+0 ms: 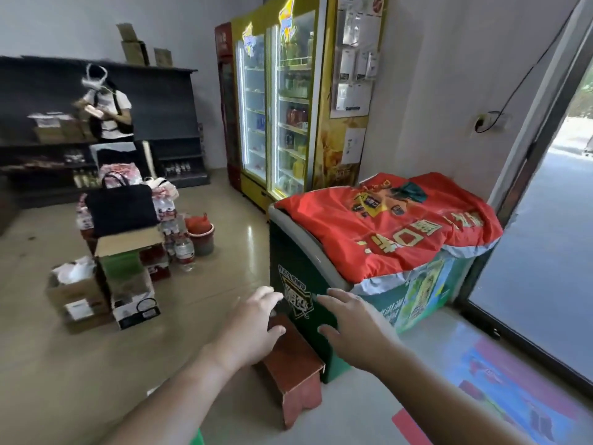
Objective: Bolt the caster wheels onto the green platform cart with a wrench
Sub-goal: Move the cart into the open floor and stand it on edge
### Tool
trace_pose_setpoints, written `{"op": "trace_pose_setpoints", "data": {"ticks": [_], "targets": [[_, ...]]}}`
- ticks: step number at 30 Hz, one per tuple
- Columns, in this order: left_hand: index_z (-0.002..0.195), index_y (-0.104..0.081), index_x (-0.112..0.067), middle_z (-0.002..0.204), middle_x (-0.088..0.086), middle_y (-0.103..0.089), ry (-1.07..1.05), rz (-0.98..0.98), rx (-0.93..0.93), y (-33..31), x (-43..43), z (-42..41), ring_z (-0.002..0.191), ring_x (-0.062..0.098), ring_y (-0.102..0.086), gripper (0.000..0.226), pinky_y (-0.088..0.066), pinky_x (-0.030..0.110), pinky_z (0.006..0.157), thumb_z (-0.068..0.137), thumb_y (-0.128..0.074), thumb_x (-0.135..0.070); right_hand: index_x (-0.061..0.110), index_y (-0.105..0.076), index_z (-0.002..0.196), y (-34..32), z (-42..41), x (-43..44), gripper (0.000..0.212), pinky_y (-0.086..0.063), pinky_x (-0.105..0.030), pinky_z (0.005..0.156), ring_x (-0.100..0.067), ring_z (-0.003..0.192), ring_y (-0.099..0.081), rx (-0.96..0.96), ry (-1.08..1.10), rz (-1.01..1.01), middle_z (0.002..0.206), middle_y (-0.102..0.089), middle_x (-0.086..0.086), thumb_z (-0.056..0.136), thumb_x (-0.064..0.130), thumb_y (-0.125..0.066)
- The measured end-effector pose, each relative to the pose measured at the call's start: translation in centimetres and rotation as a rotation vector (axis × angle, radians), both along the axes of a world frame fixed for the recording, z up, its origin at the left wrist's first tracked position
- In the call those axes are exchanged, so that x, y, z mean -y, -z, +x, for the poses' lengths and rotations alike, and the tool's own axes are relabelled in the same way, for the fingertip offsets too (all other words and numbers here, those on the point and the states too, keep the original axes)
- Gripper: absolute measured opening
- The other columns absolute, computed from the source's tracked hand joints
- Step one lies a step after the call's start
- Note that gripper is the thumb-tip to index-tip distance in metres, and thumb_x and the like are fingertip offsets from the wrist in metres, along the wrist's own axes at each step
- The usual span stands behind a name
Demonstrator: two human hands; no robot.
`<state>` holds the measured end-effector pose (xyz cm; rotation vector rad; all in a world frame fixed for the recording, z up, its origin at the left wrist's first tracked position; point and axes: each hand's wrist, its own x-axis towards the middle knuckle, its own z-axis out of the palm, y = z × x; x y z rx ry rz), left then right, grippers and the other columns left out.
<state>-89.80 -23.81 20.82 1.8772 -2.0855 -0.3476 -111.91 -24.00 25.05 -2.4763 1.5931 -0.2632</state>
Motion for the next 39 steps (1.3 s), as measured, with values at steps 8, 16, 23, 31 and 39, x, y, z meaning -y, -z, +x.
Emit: {"op": "trace_pose_setpoints", "data": {"ticks": [8, 16, 23, 31, 39], "targets": [[0.156, -0.041, -0.029, 0.163, -0.017, -0.030, -0.396, 0.052, 0.007, -0.2, 4.2, 4.1, 0.138, 0.016, -0.049, 0.064, -0.044, 0.032, 0.109, 0.098, -0.065, -0.041, 0.031, -0.037, 0.150, 1.1, 7.1, 14.4, 0.057, -0.031, -0.031, 0.115, -0.019, 0.142, -0.037, -0.054, -0.386, 0.010, 0.155, -0.038, 0.004, 0.096, 0.038, -0.055], [0.156, -0.039, -0.029, 0.163, -0.013, -0.032, -0.731, 0.127, 0.018, 1.3, 3.4, 11.6, 0.140, 0.018, -0.046, 0.064, -0.042, 0.035, 0.111, 0.099, -0.062, -0.045, 0.027, -0.043, 0.146, 3.6, 19.4, 19.7, 0.051, -0.034, -0.034, 0.112, -0.024, 0.137, -0.041, -0.080, -0.722, 0.112, 0.152, -0.041, 0.002, 0.097, 0.036, -0.056], [0.158, -0.037, -0.024, 0.162, -0.007, -0.035, -0.817, 0.141, 0.003, 4.6, 7.8, 22.3, 0.148, 0.017, -0.037, 0.064, -0.032, 0.032, 0.119, 0.101, -0.060, -0.042, 0.029, -0.039, 0.149, 5.9, 31.5, 24.8, 0.053, -0.030, -0.032, 0.114, -0.021, 0.139, -0.039, -0.120, -0.823, 0.127, 0.152, -0.040, 0.004, 0.099, 0.037, -0.054], [0.154, -0.043, -0.023, 0.154, -0.005, -0.044, -0.792, 0.212, -0.062, 8.3, 15.2, 32.4, 0.141, 0.018, -0.043, 0.063, -0.036, 0.033, 0.116, 0.098, -0.063, -0.042, 0.032, -0.035, 0.151, 9.0, 41.4, 31.6, 0.055, -0.034, -0.034, 0.113, -0.022, 0.141, -0.037, -0.201, -0.793, 0.213, 0.158, -0.032, 0.007, 0.099, 0.038, -0.052], [0.156, -0.038, -0.020, 0.161, 0.000, -0.037, -0.988, 0.278, -0.094, 11.5, 14.6, 40.4, 0.148, 0.021, -0.036, 0.064, -0.029, 0.036, 0.122, 0.100, -0.060, -0.041, 0.029, -0.033, 0.152, 11.2, 54.3, 33.9, 0.055, -0.036, -0.040, 0.114, -0.027, 0.141, -0.038, -0.273, -1.049, 0.213, 0.160, -0.030, 0.005, 0.100, 0.038, -0.049]]}}
